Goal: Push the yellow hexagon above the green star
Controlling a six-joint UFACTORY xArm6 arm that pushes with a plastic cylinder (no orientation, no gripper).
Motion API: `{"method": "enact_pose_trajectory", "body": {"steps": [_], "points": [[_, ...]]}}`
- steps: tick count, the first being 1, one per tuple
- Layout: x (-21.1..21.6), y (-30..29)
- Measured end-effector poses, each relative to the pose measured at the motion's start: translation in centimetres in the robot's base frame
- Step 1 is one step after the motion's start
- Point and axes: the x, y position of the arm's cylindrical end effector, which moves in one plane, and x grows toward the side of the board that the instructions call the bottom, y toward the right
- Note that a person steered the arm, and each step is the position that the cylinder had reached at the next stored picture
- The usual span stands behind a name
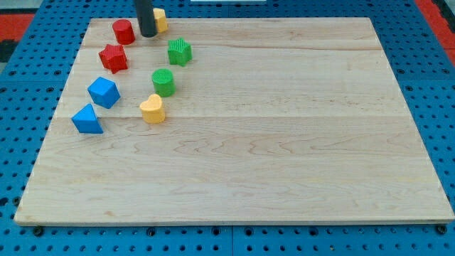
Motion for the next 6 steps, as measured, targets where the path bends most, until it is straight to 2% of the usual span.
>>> {"method": "enact_pose_trajectory", "body": {"steps": [2,3,4,5,6], "points": [[-2.8,-2.5],[-4.0,-2.0],[-4.0,-0.9],[-4.0,2.6],[-4.0,3.0]]}}
